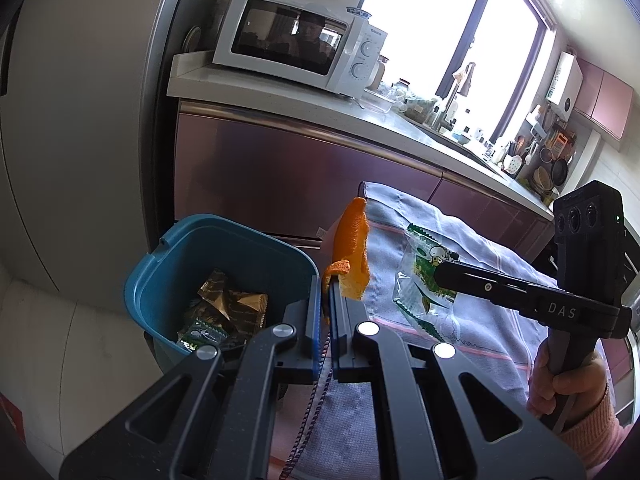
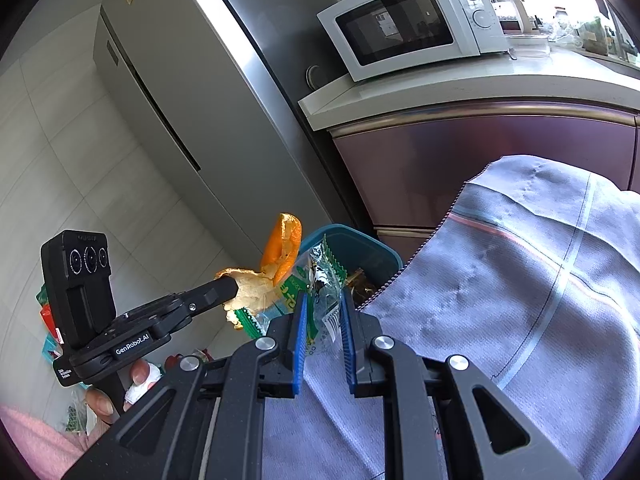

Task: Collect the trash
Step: 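Carry the peel and wrapper over the teal bin with both tools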

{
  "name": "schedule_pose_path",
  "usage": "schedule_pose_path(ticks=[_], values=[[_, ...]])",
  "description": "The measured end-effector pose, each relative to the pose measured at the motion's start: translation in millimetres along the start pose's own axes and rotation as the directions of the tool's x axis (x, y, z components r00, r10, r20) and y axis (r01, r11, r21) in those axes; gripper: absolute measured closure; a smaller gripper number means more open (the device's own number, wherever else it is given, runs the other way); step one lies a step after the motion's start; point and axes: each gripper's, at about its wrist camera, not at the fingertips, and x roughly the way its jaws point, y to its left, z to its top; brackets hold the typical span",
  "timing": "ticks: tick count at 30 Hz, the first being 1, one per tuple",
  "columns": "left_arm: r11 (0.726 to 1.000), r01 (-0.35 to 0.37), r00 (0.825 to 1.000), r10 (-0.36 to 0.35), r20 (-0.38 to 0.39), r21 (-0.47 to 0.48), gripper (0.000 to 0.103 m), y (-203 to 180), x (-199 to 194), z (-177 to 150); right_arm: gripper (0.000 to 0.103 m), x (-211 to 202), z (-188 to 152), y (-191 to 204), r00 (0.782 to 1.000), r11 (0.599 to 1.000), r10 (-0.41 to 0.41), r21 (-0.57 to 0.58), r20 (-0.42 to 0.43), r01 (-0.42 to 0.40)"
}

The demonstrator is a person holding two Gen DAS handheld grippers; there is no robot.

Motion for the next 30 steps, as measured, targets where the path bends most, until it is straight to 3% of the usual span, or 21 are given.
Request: schedule_pose_path(ticks=[30], values=[[0.999, -0.035, 0.999, 0.035, -0.006, -0.035, 0.099, 19, 7, 0, 0.089, 17, 4, 5, 0.999, 1.0, -0.013, -0.012, -0.046, 0.013]])
